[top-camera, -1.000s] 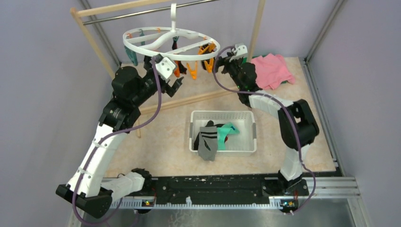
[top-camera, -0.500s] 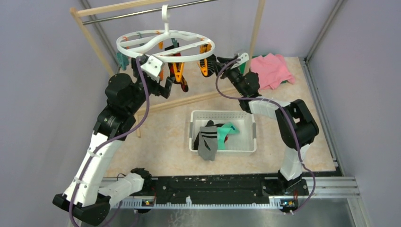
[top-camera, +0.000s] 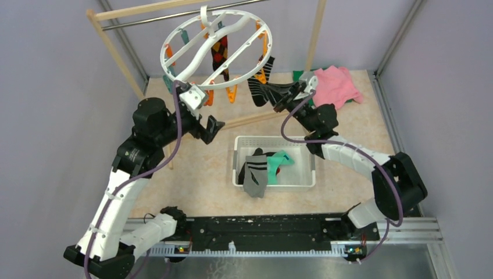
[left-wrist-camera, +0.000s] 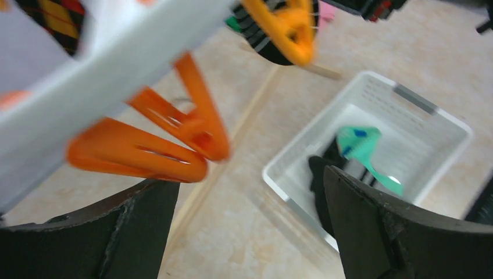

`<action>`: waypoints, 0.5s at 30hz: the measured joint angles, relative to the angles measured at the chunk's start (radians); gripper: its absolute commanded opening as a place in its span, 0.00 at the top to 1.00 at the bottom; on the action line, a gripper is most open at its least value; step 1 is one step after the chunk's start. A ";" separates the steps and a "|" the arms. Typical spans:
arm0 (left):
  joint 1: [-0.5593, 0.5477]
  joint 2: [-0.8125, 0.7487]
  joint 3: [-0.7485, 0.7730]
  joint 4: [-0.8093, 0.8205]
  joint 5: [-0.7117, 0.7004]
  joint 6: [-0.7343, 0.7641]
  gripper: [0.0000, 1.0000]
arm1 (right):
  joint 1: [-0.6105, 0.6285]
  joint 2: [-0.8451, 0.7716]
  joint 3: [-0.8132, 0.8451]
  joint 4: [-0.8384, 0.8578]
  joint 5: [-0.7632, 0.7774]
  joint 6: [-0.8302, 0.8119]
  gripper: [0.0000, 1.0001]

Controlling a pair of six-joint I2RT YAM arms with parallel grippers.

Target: Remove the socks clipped to the hanger

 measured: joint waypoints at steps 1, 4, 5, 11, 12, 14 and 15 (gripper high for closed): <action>0.000 -0.002 -0.008 -0.015 0.036 0.001 0.01 | 0.015 -0.022 -0.013 -0.009 0.002 0.000 1.00; 0.000 -0.026 -0.076 -0.072 0.173 0.006 0.01 | 0.087 -0.087 -0.044 -0.056 0.014 -0.001 1.00; 0.000 -0.033 -0.097 -0.096 0.212 0.008 0.01 | 0.119 -0.109 -0.058 -0.072 0.023 -0.001 1.00; 0.000 -0.055 -0.165 -0.172 0.394 0.014 0.01 | 0.280 -0.214 -0.129 -0.148 0.076 -0.003 1.00; 0.000 -0.056 -0.165 -0.171 0.407 0.013 0.01 | 0.299 -0.220 -0.130 -0.158 0.086 -0.002 1.00; 0.000 -0.060 -0.165 -0.164 0.424 0.008 0.01 | 0.344 -0.227 -0.130 -0.174 0.108 -0.001 1.00; 0.000 -0.060 -0.164 -0.159 0.430 0.005 0.01 | 0.362 -0.227 -0.129 -0.182 0.113 -0.001 1.00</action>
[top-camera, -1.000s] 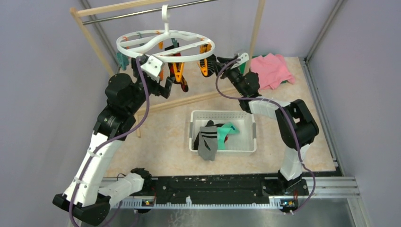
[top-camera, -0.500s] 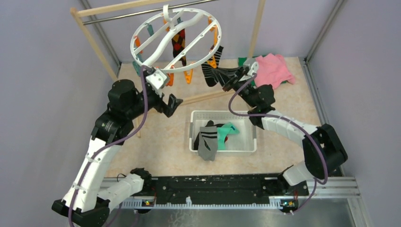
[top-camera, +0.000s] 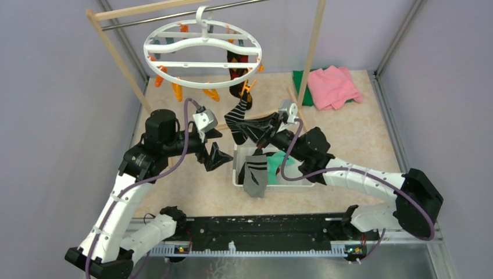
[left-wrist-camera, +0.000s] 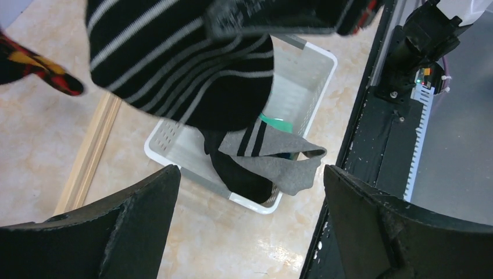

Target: Remove the socks clipped to the hanger

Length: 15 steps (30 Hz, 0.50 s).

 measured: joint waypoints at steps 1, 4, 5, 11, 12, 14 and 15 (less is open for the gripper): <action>0.000 0.001 0.001 0.005 0.003 -0.002 0.01 | 0.016 0.000 0.001 -0.010 0.003 0.001 1.00; 0.000 0.005 0.008 0.019 0.007 -0.013 0.01 | 0.050 0.004 0.017 -0.043 0.006 0.019 1.00; 0.000 0.008 0.011 0.027 0.007 -0.018 0.01 | 0.056 0.007 0.031 -0.054 0.007 0.025 1.00; 0.000 0.029 0.030 0.072 0.006 -0.028 0.08 | 0.089 0.010 0.080 -0.073 0.012 0.062 0.99; 0.000 0.029 0.030 0.077 0.006 -0.029 0.11 | 0.090 0.010 0.084 -0.074 0.012 0.069 0.97; 0.000 0.031 0.030 0.089 0.007 -0.028 0.18 | 0.090 0.011 0.090 -0.084 0.011 0.082 0.96; 0.000 0.032 0.030 0.094 0.007 -0.027 0.22 | 0.090 0.011 0.093 -0.085 0.010 0.090 0.95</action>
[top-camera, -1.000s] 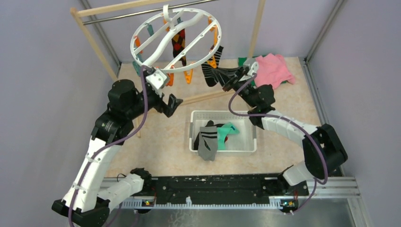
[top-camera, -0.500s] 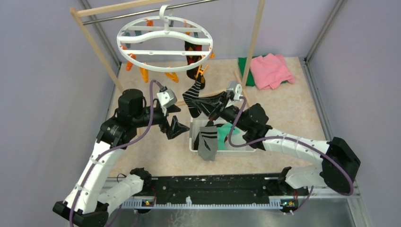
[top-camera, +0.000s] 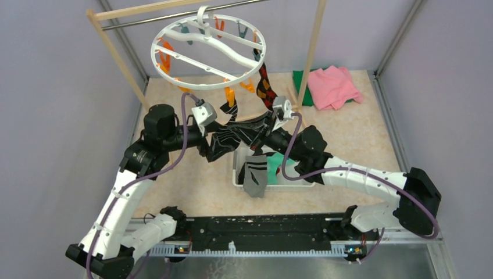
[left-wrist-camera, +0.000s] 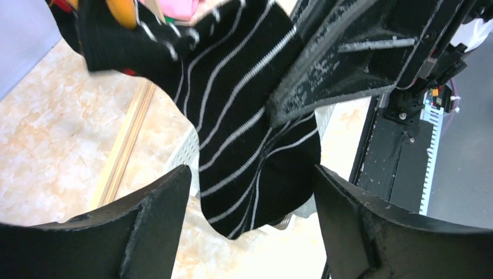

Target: Remove the socks clipped to the hanger

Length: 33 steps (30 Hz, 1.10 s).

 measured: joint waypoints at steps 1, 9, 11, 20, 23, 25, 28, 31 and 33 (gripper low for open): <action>0.000 0.002 0.000 0.004 0.000 0.000 0.27 | 0.000 0.000 0.000 0.000 -0.001 0.007 0.94; 0.000 0.017 0.000 0.036 0.009 0.007 0.78 | 0.000 0.000 0.000 -0.027 -0.016 0.043 0.84; 0.000 0.017 0.000 0.041 0.009 0.008 0.89 | 0.000 0.000 0.001 -0.035 -0.018 0.047 0.80; 0.000 0.003 0.000 0.059 0.005 -0.002 1.00 | 0.000 0.004 0.035 -0.094 -0.041 0.077 0.35; 0.000 -0.011 0.000 0.059 0.005 -0.013 1.00 | -0.019 0.006 0.076 -0.159 -0.052 0.086 0.29; 0.000 -0.024 0.000 0.058 0.012 -0.030 1.00 | -0.056 0.014 0.115 -0.191 -0.084 0.106 0.26; 0.000 -0.040 0.000 0.058 0.037 -0.060 1.00 | -0.130 0.027 0.156 -0.196 -0.157 0.140 0.23; 0.000 -0.050 0.000 0.058 0.080 -0.093 1.00 | -0.190 0.058 0.186 -0.176 -0.260 0.182 0.22; 0.000 -0.053 0.000 0.058 0.105 -0.111 1.00 | -0.219 0.091 0.205 -0.157 -0.326 0.217 0.21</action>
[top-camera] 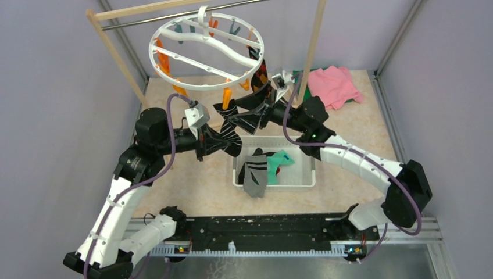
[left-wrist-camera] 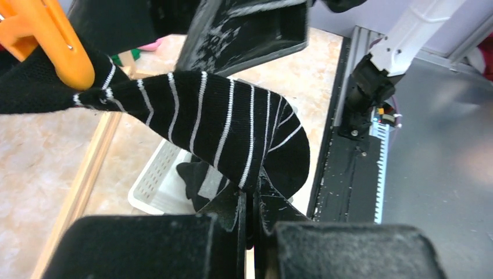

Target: Remove the socks clipped to the hanger

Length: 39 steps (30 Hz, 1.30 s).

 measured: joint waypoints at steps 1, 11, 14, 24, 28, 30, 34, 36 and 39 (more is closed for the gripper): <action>0.000 -0.001 0.000 0.000 0.011 -0.007 1.00 | -0.010 0.017 0.005 0.011 -0.032 0.018 0.20; 0.000 0.000 0.000 -0.002 0.076 -0.046 1.00 | -0.040 0.152 0.050 0.196 -0.157 0.166 0.18; 0.000 0.000 0.000 -0.002 0.082 -0.049 1.00 | -0.048 0.201 0.075 0.279 -0.168 0.228 0.18; 0.000 0.000 0.000 -0.016 0.080 -0.048 1.00 | -0.052 0.325 0.169 0.476 -0.172 0.400 0.24; 0.000 0.008 0.000 -0.016 0.078 -0.045 1.00 | -0.051 0.363 0.213 0.540 -0.162 0.448 0.31; 0.000 0.013 0.000 -0.016 0.077 -0.045 1.00 | -0.051 0.380 0.229 0.566 -0.155 0.470 0.34; 0.000 0.015 0.000 -0.016 0.071 -0.045 1.00 | -0.051 0.403 0.252 0.608 -0.148 0.507 0.42; 0.000 0.015 0.000 -0.016 0.064 -0.045 1.00 | -0.051 0.412 0.261 0.624 -0.143 0.521 0.48; 0.000 0.015 -0.002 -0.015 0.050 -0.045 1.00 | -0.051 0.417 0.267 0.636 -0.138 0.534 0.65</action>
